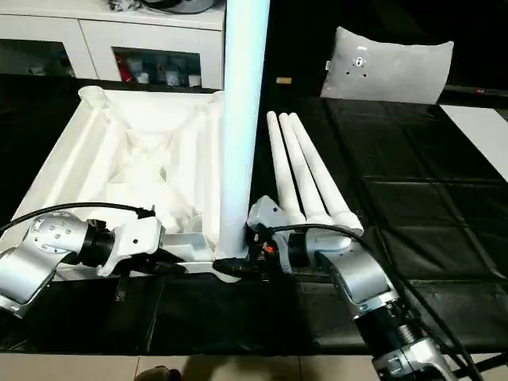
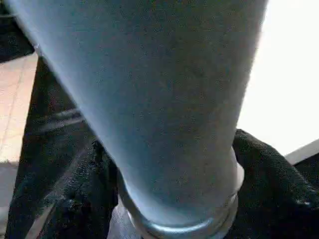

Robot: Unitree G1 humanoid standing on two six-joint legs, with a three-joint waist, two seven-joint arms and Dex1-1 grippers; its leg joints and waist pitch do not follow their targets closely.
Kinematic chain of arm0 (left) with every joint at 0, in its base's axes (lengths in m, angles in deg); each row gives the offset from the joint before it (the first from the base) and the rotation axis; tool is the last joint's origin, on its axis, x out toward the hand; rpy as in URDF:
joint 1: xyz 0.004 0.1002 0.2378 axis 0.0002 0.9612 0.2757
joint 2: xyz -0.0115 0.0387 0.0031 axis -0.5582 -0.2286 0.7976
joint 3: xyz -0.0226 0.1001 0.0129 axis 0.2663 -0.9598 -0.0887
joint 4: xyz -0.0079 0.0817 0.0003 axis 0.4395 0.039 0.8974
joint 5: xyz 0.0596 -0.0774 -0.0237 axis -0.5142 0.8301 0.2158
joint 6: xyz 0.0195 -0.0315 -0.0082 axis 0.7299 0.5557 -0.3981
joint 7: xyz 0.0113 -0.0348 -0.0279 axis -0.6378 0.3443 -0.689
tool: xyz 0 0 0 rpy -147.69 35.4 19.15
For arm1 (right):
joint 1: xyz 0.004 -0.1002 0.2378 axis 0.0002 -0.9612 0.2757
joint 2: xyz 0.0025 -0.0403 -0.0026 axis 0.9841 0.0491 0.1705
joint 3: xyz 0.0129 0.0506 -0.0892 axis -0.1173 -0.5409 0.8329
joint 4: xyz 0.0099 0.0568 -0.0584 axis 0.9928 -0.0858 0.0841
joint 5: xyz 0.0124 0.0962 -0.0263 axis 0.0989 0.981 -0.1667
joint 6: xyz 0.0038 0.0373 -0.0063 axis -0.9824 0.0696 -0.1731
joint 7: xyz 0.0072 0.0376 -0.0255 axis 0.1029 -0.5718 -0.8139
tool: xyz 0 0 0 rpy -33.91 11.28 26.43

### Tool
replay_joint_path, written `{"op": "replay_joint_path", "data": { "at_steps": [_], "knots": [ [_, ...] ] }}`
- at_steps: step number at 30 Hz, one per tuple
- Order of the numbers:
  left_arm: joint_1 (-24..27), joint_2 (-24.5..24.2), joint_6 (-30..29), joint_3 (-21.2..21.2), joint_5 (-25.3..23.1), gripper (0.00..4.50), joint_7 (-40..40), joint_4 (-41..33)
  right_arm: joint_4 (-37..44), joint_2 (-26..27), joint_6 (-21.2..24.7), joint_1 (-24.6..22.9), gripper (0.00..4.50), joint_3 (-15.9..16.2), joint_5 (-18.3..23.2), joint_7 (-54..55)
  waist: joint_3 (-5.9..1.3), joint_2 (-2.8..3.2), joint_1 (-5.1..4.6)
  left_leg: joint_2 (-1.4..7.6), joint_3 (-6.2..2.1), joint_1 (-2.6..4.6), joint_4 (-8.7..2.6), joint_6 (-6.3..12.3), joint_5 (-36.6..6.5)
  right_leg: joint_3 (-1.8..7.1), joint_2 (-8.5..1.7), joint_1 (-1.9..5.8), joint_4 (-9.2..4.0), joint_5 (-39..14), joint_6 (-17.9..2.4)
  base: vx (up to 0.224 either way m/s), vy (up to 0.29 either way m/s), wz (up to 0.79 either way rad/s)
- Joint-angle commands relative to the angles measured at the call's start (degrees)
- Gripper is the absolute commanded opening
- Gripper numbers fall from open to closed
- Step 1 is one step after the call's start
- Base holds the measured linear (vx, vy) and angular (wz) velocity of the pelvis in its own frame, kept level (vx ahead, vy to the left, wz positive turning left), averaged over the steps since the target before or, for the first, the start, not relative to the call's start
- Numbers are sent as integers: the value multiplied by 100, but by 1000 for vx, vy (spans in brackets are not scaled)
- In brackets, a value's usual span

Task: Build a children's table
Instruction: Rotate leg to tighten

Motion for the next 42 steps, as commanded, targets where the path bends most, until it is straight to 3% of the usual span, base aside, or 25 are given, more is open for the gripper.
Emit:
{"op": "replay_joint_path", "data": {
  "at_steps": [1, 5, 7, 8, 10, 11, 13, 16, 20, 21, 23, 24, 25, 26, 29, 35, 36, 38, 41, 42],
  "knots": [
    [21, -50, -146, 204, 71, 0, 85, -264, -76, 126, 80, -61, 296, -79, 124, 93, -461, 93, 12, 185, -19, 224, -381, -108, -1119, 140, -345, 193, -330, -35, -1489, 0, 0, 0],
    [301, 96, -824, 503, 221, 0, 604, -735, -327, 601, 109, -62, 281, -197, 4, 820, -443, 99, -40, 195, -28, 216, -403, -195, -1274, 138, -352, 175, -327, -254, -1503, 0, 0, 0],
    [515, 390, -1651, 762, 222, 0, 1293, -1280, -660, 1224, 221, 53, 279, -439, 2, 1711, -415, 62, -126, 187, -42, 192, -423, -309, -1491, 157, -362, 161, -356, -716, -1457, 0, 0, 0],
    [515, 390, -1651, 762, 222, 0, 1293, -1280, -660, 1224, 221, 53, 278, -439, 2, 1711, -404, 59, -151, 175, -48, 183, -421, -337, -1558, 161, -362, 159, -366, -870, -1435, 0, 0, 0],
    [563, 727, -2280, 852, 103, 0, 1836, -1632, -949, 1643, 160, 187, 278, -576, -36, 2267, -411, 53, -179, 170, -57, 195, -416, -395, -1658, 152, -350, 137, -406, -1261, -1283, 0, 0, 0],
    [538, 1037, -2613, 865, -24, 0, 2204, -1780, -1169, 1881, 83, 284, 277, -651, -72, 2612, -416, 63, -190, 183, -53, 213, -409, -392, -1673, 164, -356, 122, -401, -1233, -1291, 0, 0, 0],
    [440, 1552, -3073, 857, -214, 0, 2731, -1941, -1531, 2211, -42, 443, 277, -778, -152, 3138, -404, 22, -185, 185, -32, 224, -391, -377, -1671, 171, -353, 96, -436, -1302, -1274, 0, 0, 0],
    [188, 2077, -3406, 830, -309, 0, 3294, -1938, -1925, 2518, -176, 623, 277, -961, -230, 3694, -413, 15, -145, 172, -35, 208, -394, -364, -1570, 161, -332, 98, -440, -1239, -1113, 0, 0, 0],
    [-26, 2053, -3223, 690, -439, 0, 3441, -1761, -2115, 2618, -268, 679, 277, -1030, -307, 3834, -443, 25, -96, 154, -33, 191, -382, -274, -1344, 152, -313, 118, -413, -758, -1045, 0, 0, 0],
    [-64, 1975, -3150, 653, -473, 0, 3372, -1720, -2184, 2627, -361, 684, 277, -1061, -343, 3849, -451, 83, -76, 146, -37, 182, -377, -281, -1258, 147, -306, 122, -398, -601, -1031, 0, 0, 0],
    [-96, 1925, -3142, 643, -539, 0, 3301, -1691, -2277, 2638, -505, 700, 277, -1141, -363, 3875, -452, 57, -70, 145, -36, 173, -381, -291, -1228, 141, -305, 137, -389, -485, -1042, 0, 0, 0],
    [-99, 1919, -3166, 648, -570, 0, 3287, -1696, -2319, 2651, -552, 711, 312, -1180, -357, 3885, -457, 121, -64, 149, -45, 179, -379, -304, -1250, 143, -317, 138, -376, -442, -1057, 0, 0, 0],
    [-101, 1903, -3151, 649, -569, 0, 3265, -1687, -2324, 2638, -579, 712, 347, -1187, -362, 3887, -454, 101, -78, 149, -40, 176, -382, -308, -1282, 143, -307, 137, -390, -439, -1057, 0, 0, 0],
    [-111, 1829, -3097, 651, -550, 0, 3192, -1647, -2346, 2580, -697, 720, 347, -1214, -380, 3881, -452, 83, -70, 148, -42, 184, -386, -314, -1336, 137, -307, 141, -392, -481, -1065, 0, 0, 0],
    [-112, 1696, -2969, 641, -463, 0, 3072, -1572, -2242, 2475, -775, 678, 359, -1210, -385, 3748, -446, 102, -74, 146, -48, 194, -394, -351, -1514, 141, -304, 130, -405, -659, -1060, 0, 0, 0],
    [-37, 1305, -2470, 519, -383, 0, 2623, -1312, -1521, 1924, -867, 352, 410, -1069, -369, 3003, -450, 105, -4, 158, -48, 203, -396, -319, -1455, 140, -298, 144, -406, -534, -1041, 0, 0, 0],
    [21, 1139, -2245, 467, -357, 0, 2346, -1246, -1124, 1606, -831, 193, 431, -976, -306, 2549, -453, 103, 11, 159, -52, 200, -394, -289, -1422, 138, -301, 152, -404, -462, -1061, 0, 0, 0],
    [70, 998, -2045, 435, -302, 0, 2095, -1199, -826, 1311, -825, 77, 434, -898, -277, 2184, -451, 116, 18, 164, -49, 199, -400, -270, -1377, 138, -303, 146, -390, -386, -1083, 0, 0, 0],
    [135, 710, -1656, 295, -203, 0, 1563, -1173, -514, 868, -860, -5, 447, -771, -267, 1616, -446, 90, 30, 165, -43, 195, -394, -213, -1432, 142, -313, 159, -399, -493, -1104, 0, 0, 0],
    [161, 412, -1338, 105, -184, 0, 1135, -1119, -335, 534, -905, -21, 447, -648, -323, 1202, -443, 83, 61, 171, -45, 205, -392, -189, -1469, 142, -317, 157, -411, -607, -1107, 0, 0, 0]
  ]
}}
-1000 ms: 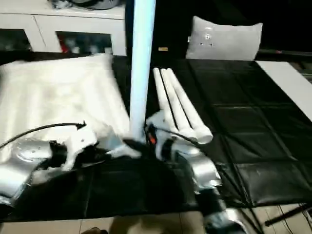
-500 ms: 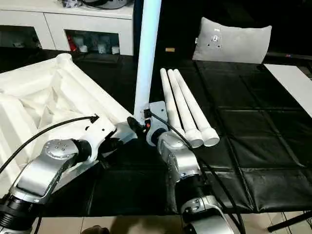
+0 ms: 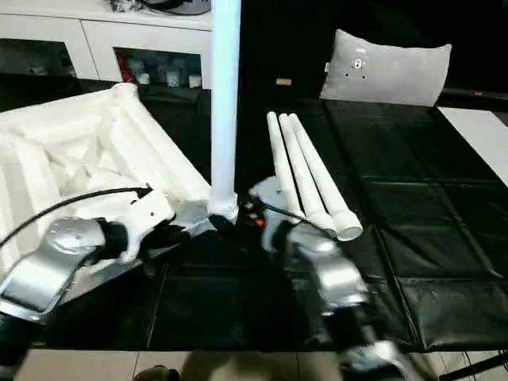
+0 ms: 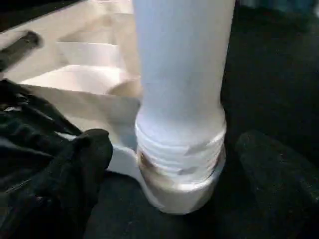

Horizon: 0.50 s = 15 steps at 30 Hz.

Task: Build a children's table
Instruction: Rotate leg to tighten

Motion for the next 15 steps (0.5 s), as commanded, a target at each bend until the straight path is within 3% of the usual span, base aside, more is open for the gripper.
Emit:
{"op": "replay_joint_path", "data": {
  "at_steps": [1, 4, 7, 12, 15],
  "knots": [
    [-81, -217, 628, -296, 104, 0, -651, -250, 243, -280, -36, -11, 447, 134, -43, -481, -428, 120, -6, 159, -43, 220, -424, -153, -1502, 160, -315, 195, -467, -682, -1069, 0, 0, 0],
    [-92, -463, 971, -467, 55, 0, -1058, -73, 328, -503, -3, 53, 447, 236, -12, -847, -410, 128, 20, 163, -34, 245, -431, -200, -1718, 170, -315, 144, -484, -956, -1083, 0, 0, 0],
    [-143, -566, 1247, -569, -56, 0, -1216, 105, 338, -660, -28, 95, 447, 409, -72, -1185, -408, 130, 15, 175, -42, 256, -450, -280, -1871, 171, -326, 140, -480, -1090, -1088, 0, 0, 0],
    [-403, -725, 1736, -740, -288, 0, -1366, 643, 367, -976, 152, 134, 447, 799, -31, -1928, -417, 78, 13, 165, -39, 224, -433, -222, -1732, 179, -344, 177, -473, -1105, -1074, 0, 0, 0],
    [-470, -742, 1879, -723, -295, 0, -1430, 801, 368, -989, 242, 144, 409, 841, -13, -2073, -424, 68, -10, 167, -36, 217, -427, -207, -1631, 176, -348, 174, -464, -1053, -1116, 0, 0, 0]
  ]
}}
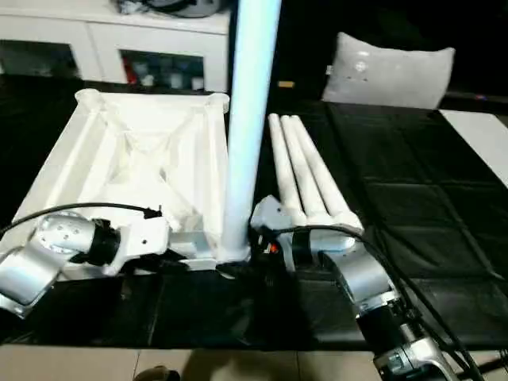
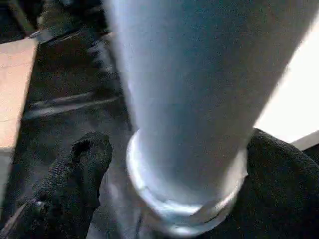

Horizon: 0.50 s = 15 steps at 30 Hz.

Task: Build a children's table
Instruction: Rotate leg to tighten

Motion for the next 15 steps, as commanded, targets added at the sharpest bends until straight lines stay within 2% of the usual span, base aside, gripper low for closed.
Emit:
{"op": "replay_joint_path", "data": {
  "at_steps": [1, 2, 3, 9, 15],
  "knots": [
    [-97, -86, 126, -74, -246, 0, -3, 143, 96, -62, 110, 115, 409, 24, 12, -170, -420, 74, -24, 168, -38, 197, -425, -216, -1600, 167, -342, 167, -471, -1004, -1145, 0, 0, 0],
    [-103, -86, 144, -70, -246, 0, -11, 162, 94, -66, 122, 119, 404, 27, 24, -185, -417, 81, -27, 174, -37, 207, -428, -221, -1612, 167, -340, 159, -470, -994, -1165, 0, 0, 0],
    [-105, -90, 160, -67, -246, 0, -21, 176, 92, -68, 139, 124, 376, 28, 35, -194, -416, 69, -39, 170, -37, 198, -425, -215, -1636, 163, -340, 164, -465, -1002, -1185, 0, 0, 0],
    [-91, -87, 281, -72, -176, 0, -79, 255, 71, -48, 274, 144, 333, 5, 200, -278, -427, 75, -44, 174, -31, 203, -418, -183, -1540, 162, -338, 170, -453, -822, -1238, 0, 0, 0],
    [-70, -47, 322, -39, -129, 0, -144, 312, -25, 71, 392, 94, 285, 5, 208, -243, -425, 76, -39, 177, -29, 217, -419, -215, -1626, 164, -345, 159, -459, -947, -1241, 0, 0, 0]
  ]
}}
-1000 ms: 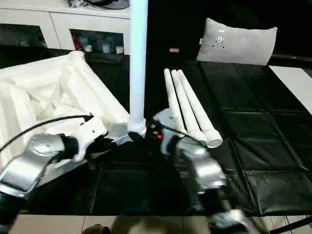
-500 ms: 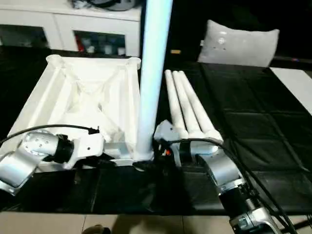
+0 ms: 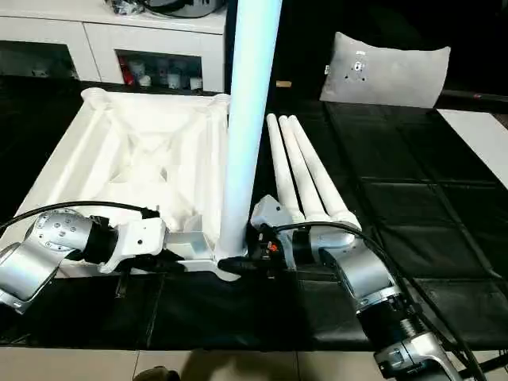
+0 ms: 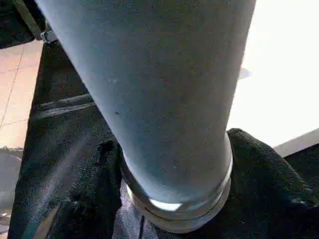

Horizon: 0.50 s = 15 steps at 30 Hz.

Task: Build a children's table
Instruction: Rotate leg to tighten

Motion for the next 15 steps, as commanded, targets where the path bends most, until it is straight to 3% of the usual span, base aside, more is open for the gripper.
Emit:
{"op": "replay_joint_path", "data": {
  "at_steps": [1, 7, 8, 13, 15],
  "knots": [
    [-8, -28, -6, -31, -142, 0, 25, 83, -25, 100, 76, -37, 282, 61, 121, -119, -419, 68, -17, 176, -27, 215, -421, -211, -1624, 164, -344, 156, -461, -955, -1241, 0, 0, 0],
    [274, 100, -487, 200, 130, 0, 255, -333, -214, 560, 223, -129, 275, -144, 139, 638, -401, 78, -71, 172, -41, 203, -445, -274, -1731, 160, -349, 145, -459, -1143, -1245, 0, 0, 0],
    [338, 164, -674, 278, 211, 0, 362, -457, -256, 698, 262, -127, 275, -201, 116, 872, -397, 97, -84, 167, -49, 204, -450, -295, -1805, 155, -344, 140, -465, -1243, -1227, 0, 0, 0],
    [541, 728, -2068, 597, 182, 0, 1401, -1259, -700, 1666, 416, 25, 274, -528, 11, 2244, -361, 76, -266, 150, -111, 183, -483, -496, -2244, 140, -366, 122, -531, -2131, -1036, 0, 0, 0],
    [547, 992, -2511, 663, 101, 0, 1738, -1471, -876, 1966, 409, 95, 274, -636, 9, 2651, -368, 81, -299, 151, -113, 207, -472, -502, -2275, 147, -358, 96, -546, -2162, -1011, 0, 0, 0]
  ]
}}
